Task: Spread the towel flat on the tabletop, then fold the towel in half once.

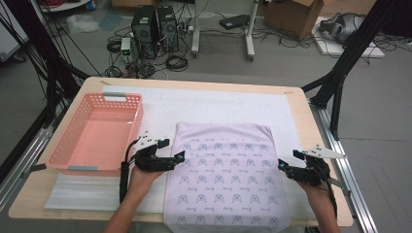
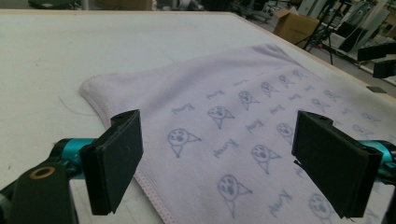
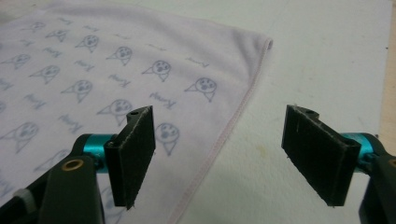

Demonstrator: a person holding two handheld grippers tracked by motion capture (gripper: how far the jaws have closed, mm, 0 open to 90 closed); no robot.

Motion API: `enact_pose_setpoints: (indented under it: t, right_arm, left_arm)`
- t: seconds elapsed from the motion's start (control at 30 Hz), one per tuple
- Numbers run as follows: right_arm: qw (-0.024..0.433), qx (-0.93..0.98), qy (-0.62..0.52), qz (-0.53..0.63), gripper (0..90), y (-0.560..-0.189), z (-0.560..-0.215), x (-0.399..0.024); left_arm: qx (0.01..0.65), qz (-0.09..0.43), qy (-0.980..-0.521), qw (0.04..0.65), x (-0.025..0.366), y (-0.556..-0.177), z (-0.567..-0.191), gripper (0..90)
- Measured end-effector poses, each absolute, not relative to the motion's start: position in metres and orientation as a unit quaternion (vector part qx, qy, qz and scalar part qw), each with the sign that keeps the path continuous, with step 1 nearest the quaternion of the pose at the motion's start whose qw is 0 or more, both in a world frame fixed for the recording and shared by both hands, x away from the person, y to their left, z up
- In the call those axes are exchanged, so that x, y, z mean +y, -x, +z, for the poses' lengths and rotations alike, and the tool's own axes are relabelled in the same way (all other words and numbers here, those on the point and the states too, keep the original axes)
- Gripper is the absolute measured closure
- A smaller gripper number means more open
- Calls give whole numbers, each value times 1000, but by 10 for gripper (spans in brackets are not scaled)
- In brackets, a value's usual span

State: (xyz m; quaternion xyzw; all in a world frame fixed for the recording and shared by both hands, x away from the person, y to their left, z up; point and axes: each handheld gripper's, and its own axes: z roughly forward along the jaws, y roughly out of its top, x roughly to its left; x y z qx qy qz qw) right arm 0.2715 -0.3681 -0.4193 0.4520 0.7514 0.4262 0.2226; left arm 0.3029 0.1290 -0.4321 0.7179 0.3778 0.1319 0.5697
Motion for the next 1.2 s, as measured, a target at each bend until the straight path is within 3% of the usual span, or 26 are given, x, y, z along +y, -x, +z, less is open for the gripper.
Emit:
enact_pose_setpoints:
  t: [0.33, 0.9, 1.2]
  right_arm:
    - [236, 747, -432, 447, 196, -247, -413, -367]
    - [226, 752, -444, 432, 188, -262, -416, -364]
    - [184, 748, -466, 436, 220, -288, -417, -360]
  left_arm:
    - [339, 155, -727, 577, 127, -288, -424, 168]
    - [384, 144, -726, 551, 122, -305, -421, 167]
    - [424, 139, -732, 514, 121, -332, -431, 175]
